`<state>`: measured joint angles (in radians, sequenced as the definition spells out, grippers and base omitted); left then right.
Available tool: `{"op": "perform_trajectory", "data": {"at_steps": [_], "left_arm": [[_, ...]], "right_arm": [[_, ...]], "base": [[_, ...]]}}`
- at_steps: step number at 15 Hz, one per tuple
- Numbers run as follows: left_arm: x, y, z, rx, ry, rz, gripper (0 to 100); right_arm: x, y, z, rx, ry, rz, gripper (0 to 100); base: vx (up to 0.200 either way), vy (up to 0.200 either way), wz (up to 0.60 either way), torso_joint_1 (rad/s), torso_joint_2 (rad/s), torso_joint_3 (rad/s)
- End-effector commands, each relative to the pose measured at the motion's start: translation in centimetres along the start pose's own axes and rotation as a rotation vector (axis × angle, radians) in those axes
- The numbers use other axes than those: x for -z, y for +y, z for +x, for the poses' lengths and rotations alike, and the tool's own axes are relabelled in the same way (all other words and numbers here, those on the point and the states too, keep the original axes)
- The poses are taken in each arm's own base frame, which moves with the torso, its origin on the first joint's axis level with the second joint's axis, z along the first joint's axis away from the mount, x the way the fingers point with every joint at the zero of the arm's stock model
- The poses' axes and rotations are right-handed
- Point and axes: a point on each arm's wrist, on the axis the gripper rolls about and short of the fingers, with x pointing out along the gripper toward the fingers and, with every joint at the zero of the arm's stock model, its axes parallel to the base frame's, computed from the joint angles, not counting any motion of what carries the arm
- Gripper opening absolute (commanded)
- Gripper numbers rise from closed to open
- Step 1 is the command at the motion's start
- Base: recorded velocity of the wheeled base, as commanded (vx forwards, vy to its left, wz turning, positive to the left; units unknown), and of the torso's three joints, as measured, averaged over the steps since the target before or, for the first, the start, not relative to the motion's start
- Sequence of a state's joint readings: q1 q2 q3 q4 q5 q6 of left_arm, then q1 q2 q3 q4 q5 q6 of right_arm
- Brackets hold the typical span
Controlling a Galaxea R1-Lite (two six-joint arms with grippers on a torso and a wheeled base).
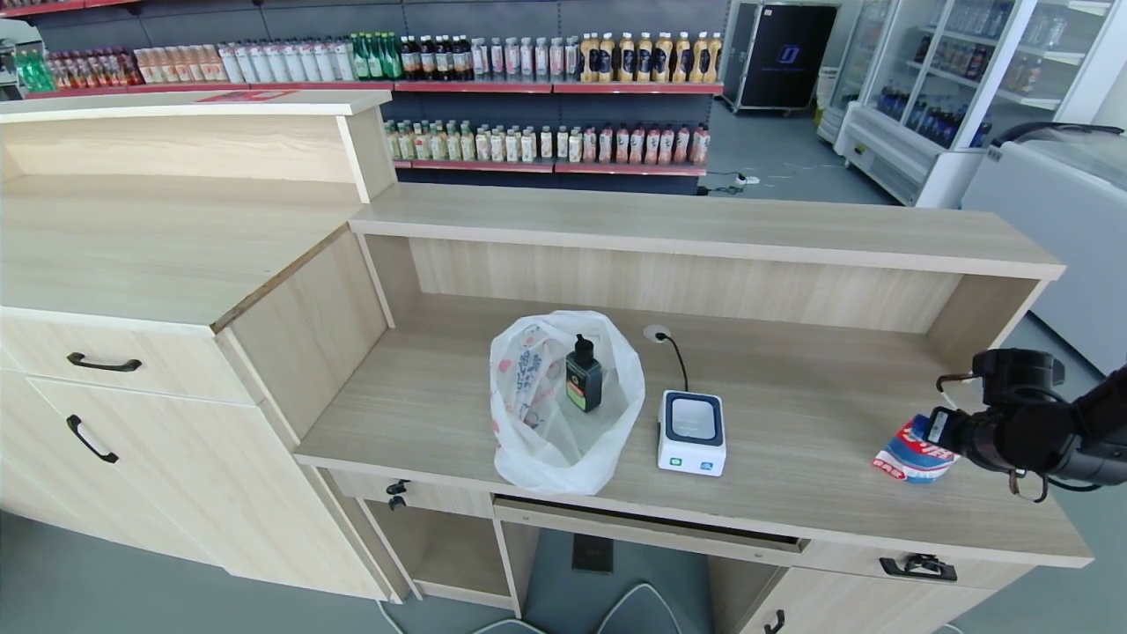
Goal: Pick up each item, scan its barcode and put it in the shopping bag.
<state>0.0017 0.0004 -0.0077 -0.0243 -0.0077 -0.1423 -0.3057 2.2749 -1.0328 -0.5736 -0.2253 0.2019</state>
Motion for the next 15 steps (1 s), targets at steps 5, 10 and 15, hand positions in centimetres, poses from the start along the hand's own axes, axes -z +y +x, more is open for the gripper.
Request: {"op": "perform_trajectory", "data": {"at_steps": [5, 10, 15], "left_arm": [[0.0, 0.0, 0.0, 0.000, -0.001, 0.000, 100], [0.0, 0.0, 0.0, 0.000, -0.001, 0.000, 100], [0.0, 0.0, 0.0, 0.000, -0.001, 0.000, 100]], "right_arm": [[2.1, 0.5, -0.1, 0.040, 0.024, -0.178, 0], [-2.9, 2.8, -4.1, -0.110, -0.289, -0.179, 0], [-7.3, 4.0, -12.6, -0.436, -0.648, -0.304, 0]], "base": [[0.000, 0.000, 0.00, 0.000, 0.00, 0.000], [0.000, 0.000, 0.00, 0.000, 0.00, 0.000], [0.000, 0.000, 0.00, 0.000, 0.00, 0.000]]}}
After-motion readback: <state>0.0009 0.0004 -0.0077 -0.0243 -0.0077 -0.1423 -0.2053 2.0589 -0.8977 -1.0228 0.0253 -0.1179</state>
